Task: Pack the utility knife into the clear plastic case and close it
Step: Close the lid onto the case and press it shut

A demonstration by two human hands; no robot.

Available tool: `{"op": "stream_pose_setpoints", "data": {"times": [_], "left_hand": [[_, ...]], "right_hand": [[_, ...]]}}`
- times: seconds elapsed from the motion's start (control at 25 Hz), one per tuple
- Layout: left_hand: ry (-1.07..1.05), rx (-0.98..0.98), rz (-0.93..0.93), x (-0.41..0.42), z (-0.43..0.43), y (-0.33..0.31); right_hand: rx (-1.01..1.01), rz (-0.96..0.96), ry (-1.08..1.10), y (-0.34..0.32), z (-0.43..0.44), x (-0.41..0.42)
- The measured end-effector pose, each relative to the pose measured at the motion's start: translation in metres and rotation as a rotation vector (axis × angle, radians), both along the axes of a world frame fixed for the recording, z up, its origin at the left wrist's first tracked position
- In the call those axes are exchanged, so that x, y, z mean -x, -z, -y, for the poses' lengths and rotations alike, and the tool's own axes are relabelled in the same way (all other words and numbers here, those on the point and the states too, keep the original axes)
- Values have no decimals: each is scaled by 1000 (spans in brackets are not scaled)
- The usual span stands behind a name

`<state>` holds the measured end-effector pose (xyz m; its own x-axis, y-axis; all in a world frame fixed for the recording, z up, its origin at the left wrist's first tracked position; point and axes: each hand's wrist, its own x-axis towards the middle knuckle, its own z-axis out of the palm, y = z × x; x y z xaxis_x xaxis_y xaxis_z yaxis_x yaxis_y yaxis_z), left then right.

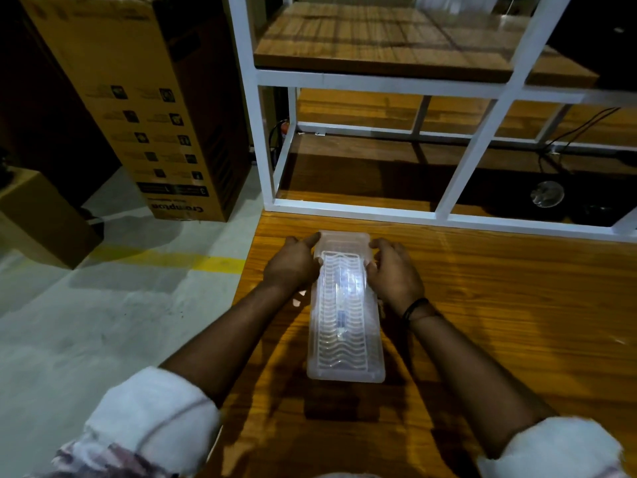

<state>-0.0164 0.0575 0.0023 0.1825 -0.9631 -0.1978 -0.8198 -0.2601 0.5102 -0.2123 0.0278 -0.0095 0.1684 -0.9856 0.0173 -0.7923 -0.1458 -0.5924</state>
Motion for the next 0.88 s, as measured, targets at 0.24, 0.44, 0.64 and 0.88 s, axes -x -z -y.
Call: {"op": "stream_pose_setpoints", "data": {"times": [0.24, 0.44, 0.64, 0.88], "left_hand": [[116, -34, -102, 3, -62, 2], [352, -348, 30, -7, -83, -11], [476, -471, 310, -3, -57, -26], [506, -509, 407, 6, -42, -32]], "right_hand": [[65, -172, -217, 0, -50, 25], [-155, -418, -468, -19, -58, 39], [-340, -520, -507, -24, -40, 28], [-429, -603, -545, -26, -33, 19]]}}
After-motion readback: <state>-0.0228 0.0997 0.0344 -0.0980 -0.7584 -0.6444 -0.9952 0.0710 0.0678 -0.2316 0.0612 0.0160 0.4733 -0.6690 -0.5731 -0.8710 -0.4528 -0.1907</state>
